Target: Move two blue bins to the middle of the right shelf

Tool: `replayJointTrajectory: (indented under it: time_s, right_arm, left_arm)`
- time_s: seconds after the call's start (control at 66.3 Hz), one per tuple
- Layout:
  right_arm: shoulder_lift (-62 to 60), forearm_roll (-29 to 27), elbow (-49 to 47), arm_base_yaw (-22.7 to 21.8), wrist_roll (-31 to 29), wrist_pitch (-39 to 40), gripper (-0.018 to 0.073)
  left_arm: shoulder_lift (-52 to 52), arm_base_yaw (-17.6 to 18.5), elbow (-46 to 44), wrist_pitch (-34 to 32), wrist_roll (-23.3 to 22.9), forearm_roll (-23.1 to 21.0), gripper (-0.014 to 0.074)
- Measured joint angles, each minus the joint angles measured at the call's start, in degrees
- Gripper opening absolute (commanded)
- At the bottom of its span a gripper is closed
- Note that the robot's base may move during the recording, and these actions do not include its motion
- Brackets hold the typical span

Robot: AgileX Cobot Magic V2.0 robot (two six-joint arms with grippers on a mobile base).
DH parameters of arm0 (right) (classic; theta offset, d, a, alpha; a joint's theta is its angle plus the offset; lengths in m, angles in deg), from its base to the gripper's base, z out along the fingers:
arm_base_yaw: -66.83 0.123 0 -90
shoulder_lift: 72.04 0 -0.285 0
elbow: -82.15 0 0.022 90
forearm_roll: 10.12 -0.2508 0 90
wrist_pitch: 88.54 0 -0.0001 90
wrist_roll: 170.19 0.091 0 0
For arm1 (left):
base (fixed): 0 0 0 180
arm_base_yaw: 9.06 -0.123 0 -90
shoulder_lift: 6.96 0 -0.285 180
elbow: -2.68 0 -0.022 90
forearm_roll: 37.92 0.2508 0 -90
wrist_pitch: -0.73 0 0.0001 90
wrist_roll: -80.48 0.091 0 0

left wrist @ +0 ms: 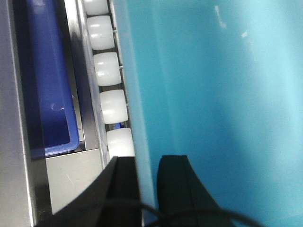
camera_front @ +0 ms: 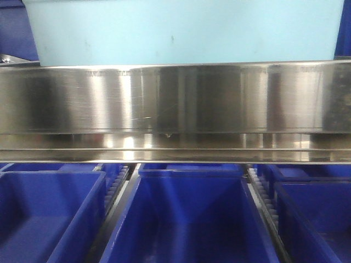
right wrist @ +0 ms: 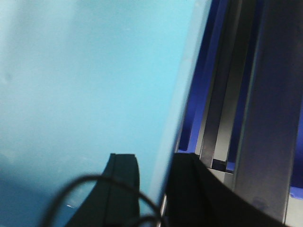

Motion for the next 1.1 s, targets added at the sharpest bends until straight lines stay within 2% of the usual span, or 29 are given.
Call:
replayJointTrajectory:
  time_s: [0.347,0.437,1.101]
  right_arm:
    - [-3.34,0.22,0.35,-0.34,0.65,3.18,-0.0154]
    - [-3.95,0.83,-0.55,-0.46,0.65,5.75,-0.0154]
    - [-5.22,2.94,-21.00,-0.96,0.69,6.93,-0.0154]
  left_arm:
    - [-0.44,-0.23,-5.39,1.53,0.00,-1.19,-0.0111]
    - [-0.44,-0.34,-7.66,-0.55,0.00,-1.19,-0.0111]
    - [-0.44,-1.17,-31.56,-1.33,0.21,-3.57,-0.0111]
